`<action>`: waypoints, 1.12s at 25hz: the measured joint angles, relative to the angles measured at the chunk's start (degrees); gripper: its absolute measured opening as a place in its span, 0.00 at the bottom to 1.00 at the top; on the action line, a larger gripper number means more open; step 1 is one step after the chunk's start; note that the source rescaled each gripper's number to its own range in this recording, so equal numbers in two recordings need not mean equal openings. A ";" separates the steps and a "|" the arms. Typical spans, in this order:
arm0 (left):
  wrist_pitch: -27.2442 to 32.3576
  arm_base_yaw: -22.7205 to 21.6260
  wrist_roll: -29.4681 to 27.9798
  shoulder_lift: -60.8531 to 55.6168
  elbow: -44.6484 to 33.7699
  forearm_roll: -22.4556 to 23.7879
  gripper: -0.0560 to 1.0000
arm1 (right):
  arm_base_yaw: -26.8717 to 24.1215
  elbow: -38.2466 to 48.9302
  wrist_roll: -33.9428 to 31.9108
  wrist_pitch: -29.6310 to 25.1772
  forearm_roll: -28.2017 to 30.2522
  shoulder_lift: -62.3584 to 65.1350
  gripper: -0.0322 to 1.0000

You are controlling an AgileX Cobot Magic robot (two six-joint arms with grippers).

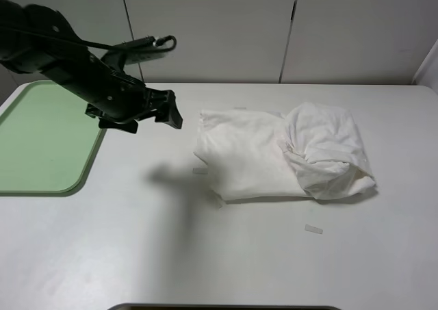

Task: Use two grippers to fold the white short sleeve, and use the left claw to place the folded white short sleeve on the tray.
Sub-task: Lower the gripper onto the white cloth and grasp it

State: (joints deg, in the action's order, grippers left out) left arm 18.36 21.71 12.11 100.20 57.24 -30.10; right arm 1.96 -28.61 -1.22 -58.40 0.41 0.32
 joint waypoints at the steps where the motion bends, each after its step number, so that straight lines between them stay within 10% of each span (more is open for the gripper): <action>1: -0.90 0.98 0.00 1.56 0.57 -0.39 0.91 | 0.00 0.00 0.00 0.00 0.00 0.00 1.00; 28: -22.18 15.49 -12.42 19.91 4.74 -1.11 0.90 | 0.00 0.00 0.00 0.00 0.00 0.00 1.00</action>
State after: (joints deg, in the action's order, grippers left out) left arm -3.82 37.20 -0.31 120.11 61.98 -31.21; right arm 1.96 -28.61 -1.22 -58.40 0.41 0.32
